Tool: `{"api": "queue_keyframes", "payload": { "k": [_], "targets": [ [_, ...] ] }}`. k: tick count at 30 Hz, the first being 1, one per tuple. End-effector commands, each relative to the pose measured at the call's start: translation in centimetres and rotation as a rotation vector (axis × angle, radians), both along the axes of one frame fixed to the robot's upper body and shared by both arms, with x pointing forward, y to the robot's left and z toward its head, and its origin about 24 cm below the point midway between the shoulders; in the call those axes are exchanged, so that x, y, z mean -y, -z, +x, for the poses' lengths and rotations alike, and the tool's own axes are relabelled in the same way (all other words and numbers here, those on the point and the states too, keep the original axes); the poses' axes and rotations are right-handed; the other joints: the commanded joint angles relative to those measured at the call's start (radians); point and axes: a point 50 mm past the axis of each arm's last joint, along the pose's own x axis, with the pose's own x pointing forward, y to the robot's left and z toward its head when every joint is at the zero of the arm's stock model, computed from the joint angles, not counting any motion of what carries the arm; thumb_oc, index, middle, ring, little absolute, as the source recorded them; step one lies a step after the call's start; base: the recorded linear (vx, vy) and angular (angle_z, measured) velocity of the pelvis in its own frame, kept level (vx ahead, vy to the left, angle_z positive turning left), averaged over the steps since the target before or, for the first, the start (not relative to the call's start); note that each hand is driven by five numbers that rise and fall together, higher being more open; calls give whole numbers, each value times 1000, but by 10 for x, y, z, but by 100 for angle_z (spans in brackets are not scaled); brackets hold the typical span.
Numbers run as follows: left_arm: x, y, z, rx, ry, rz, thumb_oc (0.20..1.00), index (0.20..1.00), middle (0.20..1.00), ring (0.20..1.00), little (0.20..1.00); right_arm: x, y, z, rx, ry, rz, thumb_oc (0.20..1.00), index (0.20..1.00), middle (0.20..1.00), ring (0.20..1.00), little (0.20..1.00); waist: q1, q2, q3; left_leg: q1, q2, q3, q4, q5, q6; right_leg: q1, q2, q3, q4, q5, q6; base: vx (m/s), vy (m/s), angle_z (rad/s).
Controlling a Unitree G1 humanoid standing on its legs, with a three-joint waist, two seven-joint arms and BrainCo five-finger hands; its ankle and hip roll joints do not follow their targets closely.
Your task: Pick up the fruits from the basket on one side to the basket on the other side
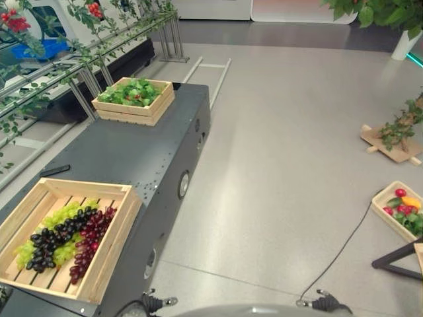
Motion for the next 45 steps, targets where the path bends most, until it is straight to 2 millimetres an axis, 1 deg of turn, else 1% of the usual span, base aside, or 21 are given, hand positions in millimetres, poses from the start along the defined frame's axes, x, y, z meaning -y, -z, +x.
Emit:
{"api": "queue_keyframes", "payload": {
  "k": [1,9,15,19,37,38,39,41,44,45],
  "targets": [
    [-6,-9,29,87,-3,7,1000,1000,1000,1000,1000,-9,-1,20,21,-60,-7,1000,1000,1000,1000,1000,12,-68,5,13,-18,-9,2,-67,10,35,-57,64,5,-30,97,0,0,0],
    [-8,-6,20,51,-27,3,1000,1000,1000,1000,1000,-9,-1,18,12,-61,-5,1000,1000,1000,1000,1000,9,-65,4,16,-18,-8,2,-69,10,36,-56,66,5,-30,96,0,0,0],
    [-12,-2,7,-9,-31,25,1000,1000,1000,1000,1000,-8,0,14,-4,-51,-11,1000,1000,1000,1000,1000,7,-62,3,15,-17,-8,2,-68,10,34,-56,66,5,-30,96,0,0,0],
    [-14,-2,3,-23,-30,38,1000,1000,1000,1000,1000,-8,0,13,-10,-50,-13,1000,1000,1000,1000,1000,7,-60,1,15,-16,-8,2,-68,9,35,-56,65,5,-30,95,0,0,0],
    [-13,-1,3,-29,-17,39,1000,1000,1000,1000,1000,-8,1,11,-9,-34,-5,1000,1000,1000,1000,1000,3,-59,1,15,-15,-6,2,-68,8,37,-54,62,5,-34,94,0,0,0],
    [-14,-1,2,-30,-24,41,1000,1000,1000,1000,1000,-7,0,13,14,11,1,1000,1000,1000,1000,1000,1,-58,2,16,-14,-4,2,-69,8,37,-52,62,5,-35,93,0,0,0],
    [-14,-1,2,-30,-24,41,1000,1000,1000,1000,1000,-7,0,13,14,11,1,1000,1000,1000,1000,1000,1,-58,2,16,-14,-4,2,-69,8,37,-52,62,5,-35,93,2,-34,0],
    [-18,-3,6,-16,-38,55,1000,1000,1000,1000,1000,-8,-4,27,86,63,20,1000,1000,1000,1000,1000,-3,-55,6,17,-10,2,2,-66,7,31,-45,70,5,-34,91,-11,-45,-2],
    [-22,-6,12,9,-49,71,1000,1000,1000,1000,1000,-10,-10,43,143,40,20,1000,1000,1000,1000,1000,-6,-52,9,17,-2,14,2,-64,5,17,-34,87,5,-33,88,-16,-52,-11],
    [-22,-6,12,9,-49,71,1000,1000,1000,1000,1000,-10,-10,43,143,40,20,1000,1000,1000,1000,1000,-6,-51,9,17,-2,15,2,-64,5,17,-33,88,5,-33,88,-68,-95,-23]
  ]
}}
